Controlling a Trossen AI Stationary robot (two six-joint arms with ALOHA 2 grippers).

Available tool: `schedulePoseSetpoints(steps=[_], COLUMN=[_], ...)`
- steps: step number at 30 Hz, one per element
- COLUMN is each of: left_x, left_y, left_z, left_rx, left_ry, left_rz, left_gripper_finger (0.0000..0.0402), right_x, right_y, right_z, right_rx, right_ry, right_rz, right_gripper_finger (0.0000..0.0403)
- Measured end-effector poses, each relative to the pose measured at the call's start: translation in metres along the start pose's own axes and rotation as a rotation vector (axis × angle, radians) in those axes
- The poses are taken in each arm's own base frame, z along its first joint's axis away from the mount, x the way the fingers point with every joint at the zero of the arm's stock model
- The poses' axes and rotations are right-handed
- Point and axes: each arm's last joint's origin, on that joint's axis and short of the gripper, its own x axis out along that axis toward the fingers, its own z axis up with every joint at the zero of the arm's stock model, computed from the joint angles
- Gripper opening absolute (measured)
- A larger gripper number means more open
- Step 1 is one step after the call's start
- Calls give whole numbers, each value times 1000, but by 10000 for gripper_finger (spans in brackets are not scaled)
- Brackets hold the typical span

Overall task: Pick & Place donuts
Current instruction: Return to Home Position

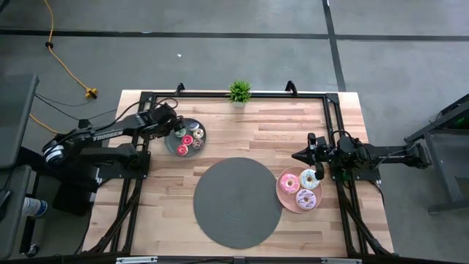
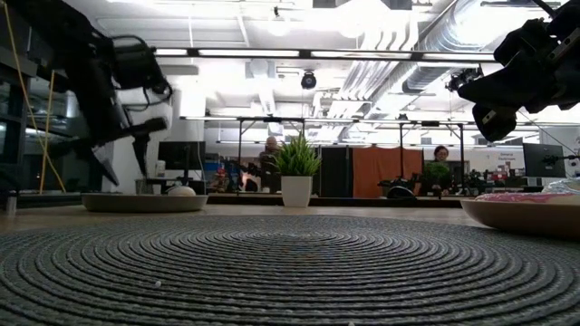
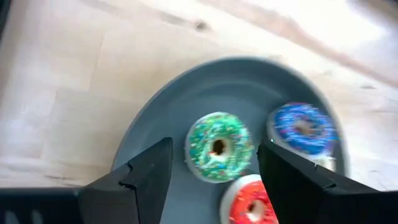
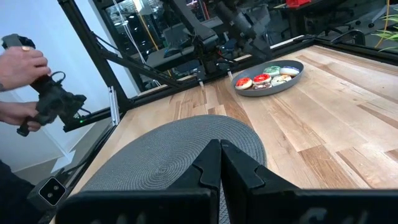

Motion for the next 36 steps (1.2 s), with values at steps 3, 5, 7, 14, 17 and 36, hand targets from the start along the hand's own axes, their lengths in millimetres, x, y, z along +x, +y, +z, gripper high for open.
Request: schedulePoseSetpoints(steps=[3, 5, 7, 14, 17, 36], left_x=[-13, -21, -30, -56, -67, -88], left_y=[0, 3, 6, 15, 17, 14], left_z=[3, 4, 5, 3, -2, -70], left_rx=[3, 3, 15, 49, 84, 420], left_ry=[-35, -50, -68, -81, -85, 218], left_rz=[-34, -51, -90, -237, -320, -793], left_gripper_finger=[231, 233, 234, 234, 234, 234], right_x=[0, 0, 0, 0, 0, 0], right_y=[0, 0, 0, 0, 0, 0], right_z=[0, 0, 0, 0, 0, 0], right_rx=[0, 0, 0, 0, 0, 0], right_ry=[0, 0, 0, 0, 0, 0], right_rz=[0, 1, 0, 0, 0, 0], right_gripper_finger=[0, 0, 0, 0, 0, 0])
